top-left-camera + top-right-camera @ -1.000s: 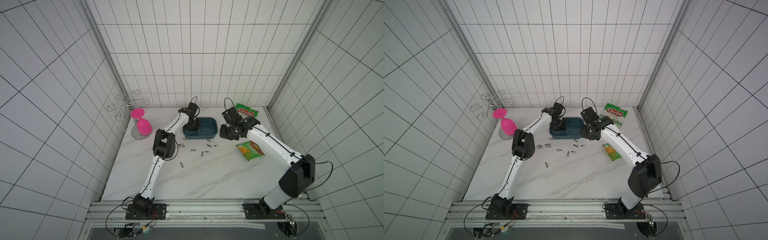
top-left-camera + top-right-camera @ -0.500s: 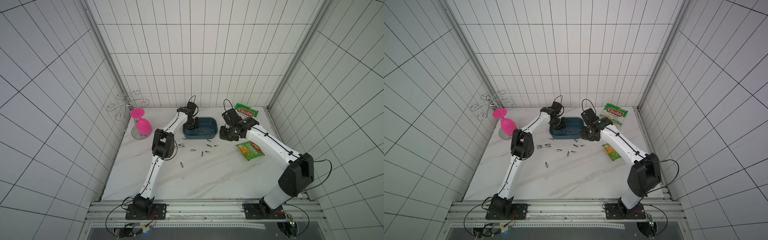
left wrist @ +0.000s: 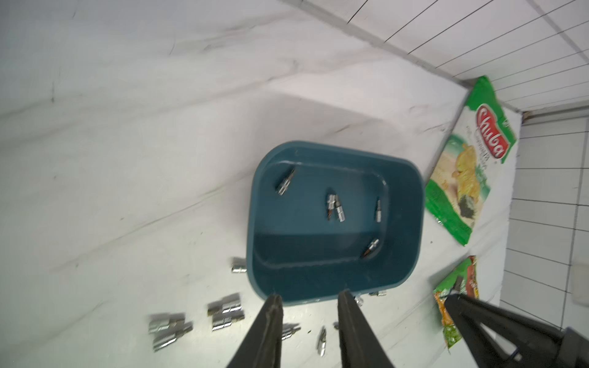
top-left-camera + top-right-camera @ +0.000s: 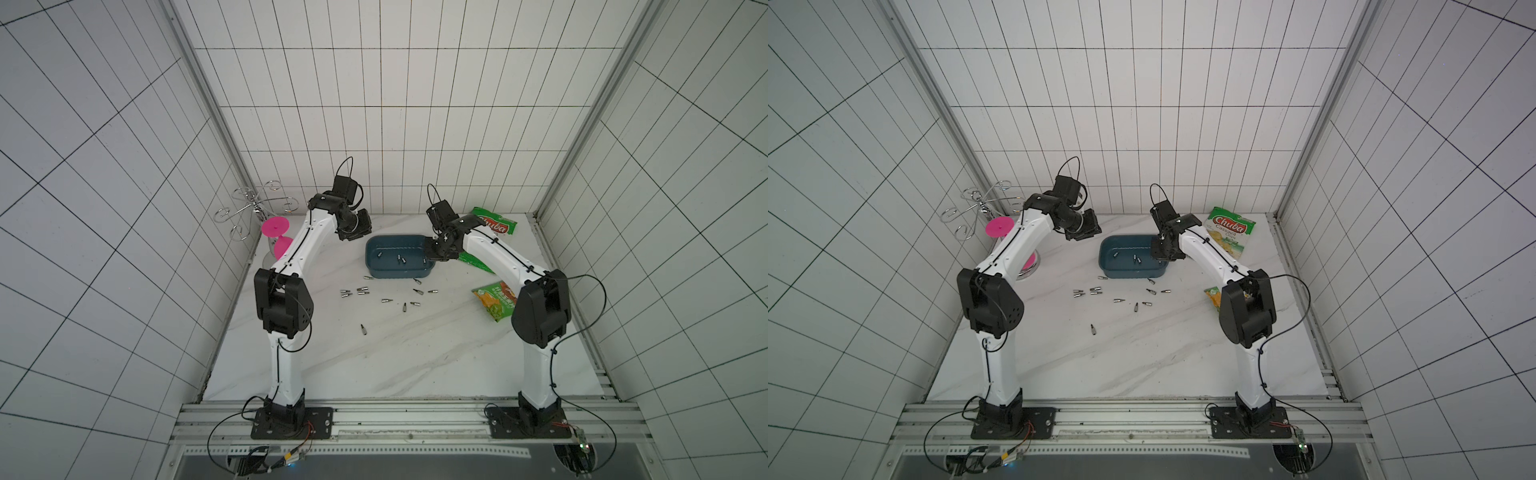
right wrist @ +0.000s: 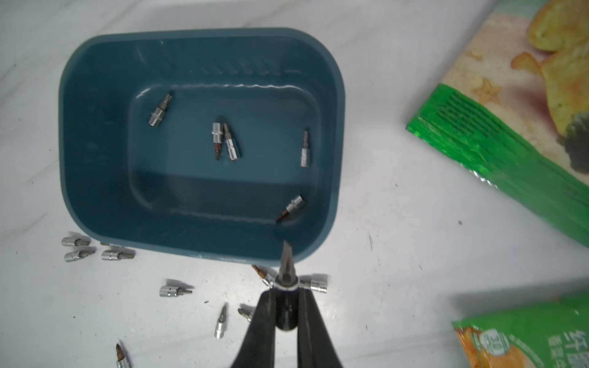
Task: Put the bit on the desktop into the storage box
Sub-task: Place the screwdriver bit in the storage box.
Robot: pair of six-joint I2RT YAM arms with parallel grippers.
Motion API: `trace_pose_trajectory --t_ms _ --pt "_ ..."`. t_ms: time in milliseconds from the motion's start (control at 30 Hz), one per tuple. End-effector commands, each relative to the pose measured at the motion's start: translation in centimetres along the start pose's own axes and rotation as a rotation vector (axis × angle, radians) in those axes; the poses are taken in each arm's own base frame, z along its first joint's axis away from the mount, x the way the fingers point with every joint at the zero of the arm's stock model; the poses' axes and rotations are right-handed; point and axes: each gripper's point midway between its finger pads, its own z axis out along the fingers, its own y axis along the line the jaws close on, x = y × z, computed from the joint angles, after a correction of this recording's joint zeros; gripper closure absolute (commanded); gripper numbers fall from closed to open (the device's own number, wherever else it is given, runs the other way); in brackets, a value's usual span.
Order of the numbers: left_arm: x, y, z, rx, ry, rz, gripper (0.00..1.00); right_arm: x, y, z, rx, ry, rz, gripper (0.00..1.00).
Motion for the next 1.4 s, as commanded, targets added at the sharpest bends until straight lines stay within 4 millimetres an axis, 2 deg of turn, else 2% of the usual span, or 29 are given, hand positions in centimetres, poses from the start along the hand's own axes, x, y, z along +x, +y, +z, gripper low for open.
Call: trace_pose_trajectory --t_ms 0,233,367,533,700,933,1100,1367 --pt "3.7 2.5 0.7 -0.084 0.076 0.001 0.66 -0.9 -0.1 1.1 0.005 0.02 -0.065 1.0" --pt "8.5 5.5 0.5 -0.129 0.126 -0.044 0.65 -2.7 0.8 5.1 0.004 0.039 -0.134 1.0" --pt "10.7 6.5 0.6 -0.151 0.152 -0.049 0.65 -3.2 1.3 7.4 -0.002 0.055 -0.146 1.0" --pt "13.3 7.5 1.2 -0.189 0.195 -0.039 0.63 -2.9 1.6 9.4 -0.014 0.077 -0.139 1.0" --pt "15.5 7.4 2.2 -0.204 0.226 -0.024 0.63 -1.8 1.2 11.6 -0.002 0.116 -0.149 1.0" --pt "17.3 7.9 3.6 -0.25 0.267 -0.004 0.62 -0.7 0.8 13.2 0.005 0.155 -0.16 1.0" --pt "18.3 9.0 3.9 -0.289 0.302 0.009 0.62 -0.1 0.7 14.2 0.003 0.177 -0.162 1.0" --pt "20.5 9.7 4.6 -0.322 0.359 0.012 0.6 0.7 0.5 14.9 0.011 0.202 -0.163 1.0"
